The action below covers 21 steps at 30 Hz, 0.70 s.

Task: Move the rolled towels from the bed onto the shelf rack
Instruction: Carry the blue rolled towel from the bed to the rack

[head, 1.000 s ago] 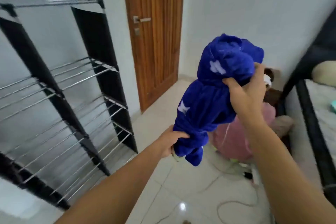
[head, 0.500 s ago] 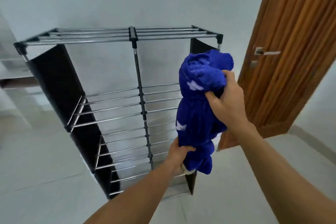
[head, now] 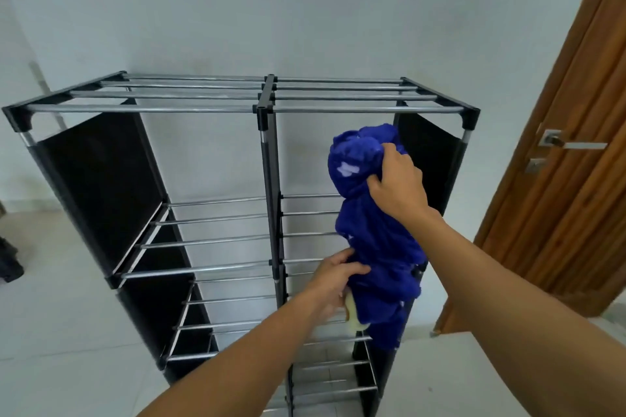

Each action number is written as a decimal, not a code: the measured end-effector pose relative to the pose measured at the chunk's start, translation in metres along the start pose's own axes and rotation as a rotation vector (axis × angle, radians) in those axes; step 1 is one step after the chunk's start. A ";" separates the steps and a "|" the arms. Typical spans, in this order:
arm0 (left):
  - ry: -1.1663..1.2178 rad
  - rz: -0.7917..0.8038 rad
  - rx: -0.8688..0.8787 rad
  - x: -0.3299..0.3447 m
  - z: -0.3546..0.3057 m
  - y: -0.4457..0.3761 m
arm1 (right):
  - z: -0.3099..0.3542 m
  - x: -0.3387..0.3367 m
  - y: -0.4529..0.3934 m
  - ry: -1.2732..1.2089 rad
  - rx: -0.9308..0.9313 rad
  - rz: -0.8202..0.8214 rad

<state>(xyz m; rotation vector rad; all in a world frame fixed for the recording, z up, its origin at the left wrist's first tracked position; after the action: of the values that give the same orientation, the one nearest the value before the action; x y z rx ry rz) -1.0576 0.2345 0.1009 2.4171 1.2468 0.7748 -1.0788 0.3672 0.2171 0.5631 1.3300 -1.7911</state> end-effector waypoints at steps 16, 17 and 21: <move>-0.626 -0.184 0.007 -0.014 -0.109 -0.070 | -0.099 0.053 -0.037 -0.088 0.516 0.359; -0.565 -0.237 0.047 -0.015 -0.113 -0.076 | -0.101 0.053 -0.033 -0.128 0.553 0.361; -0.362 -0.280 -0.016 -0.009 -0.112 -0.101 | -0.104 0.062 -0.017 -0.250 0.655 0.377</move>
<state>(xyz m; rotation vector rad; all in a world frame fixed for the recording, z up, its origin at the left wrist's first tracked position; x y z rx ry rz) -1.1939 0.2878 0.1378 2.1754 1.3736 0.2520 -1.1400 0.4446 0.1447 0.8374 0.4091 -1.8762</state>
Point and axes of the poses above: each hand's wrist, its own y-axis away from the middle knuckle, its own x-axis out of the palm, z = x × y, the point moved 1 cm from there along -y, towards the middle knuckle, and after that the axes turned 11 degrees about -x, right-handed, at the moved point
